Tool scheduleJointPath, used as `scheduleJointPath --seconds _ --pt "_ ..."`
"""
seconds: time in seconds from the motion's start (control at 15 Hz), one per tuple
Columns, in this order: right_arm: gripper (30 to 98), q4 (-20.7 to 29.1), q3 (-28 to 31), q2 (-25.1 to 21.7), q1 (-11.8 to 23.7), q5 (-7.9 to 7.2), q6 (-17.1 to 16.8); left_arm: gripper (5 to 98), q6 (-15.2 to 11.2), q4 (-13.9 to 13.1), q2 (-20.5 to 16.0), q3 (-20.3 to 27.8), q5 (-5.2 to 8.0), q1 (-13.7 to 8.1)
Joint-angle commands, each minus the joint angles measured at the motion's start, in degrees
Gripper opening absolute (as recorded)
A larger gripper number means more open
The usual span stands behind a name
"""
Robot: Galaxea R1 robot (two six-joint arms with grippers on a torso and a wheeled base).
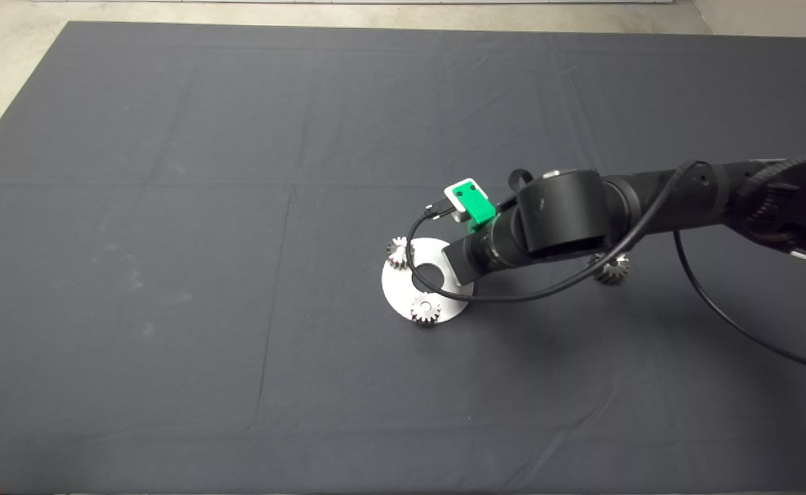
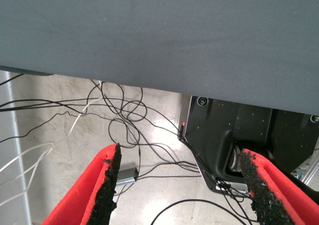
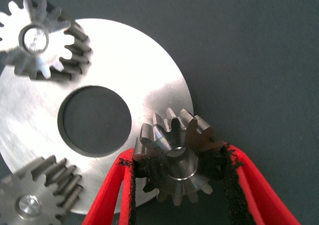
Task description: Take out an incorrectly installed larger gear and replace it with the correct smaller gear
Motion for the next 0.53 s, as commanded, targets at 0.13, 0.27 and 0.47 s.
scheduleJointPath --seconds 0.13,0.27,0.47 --pt "34.8 -0.9 -1.41 0.89 -0.76 -2.92 -1.74 59.7 -0.07 0.9 0.07 0.75 -0.11 0.52" --pt "34.8 -0.9 -1.41 0.14 -0.74 -2.92 -1.89 59.7 -0.25 0.9 0.74 0.75 -0.2 0.52" --pt "35.0 -0.81 -2.29 0.03 -0.74 -2.92 -1.98 59.7 -0.25 0.81 0.83 0.75 -0.11 0.52"
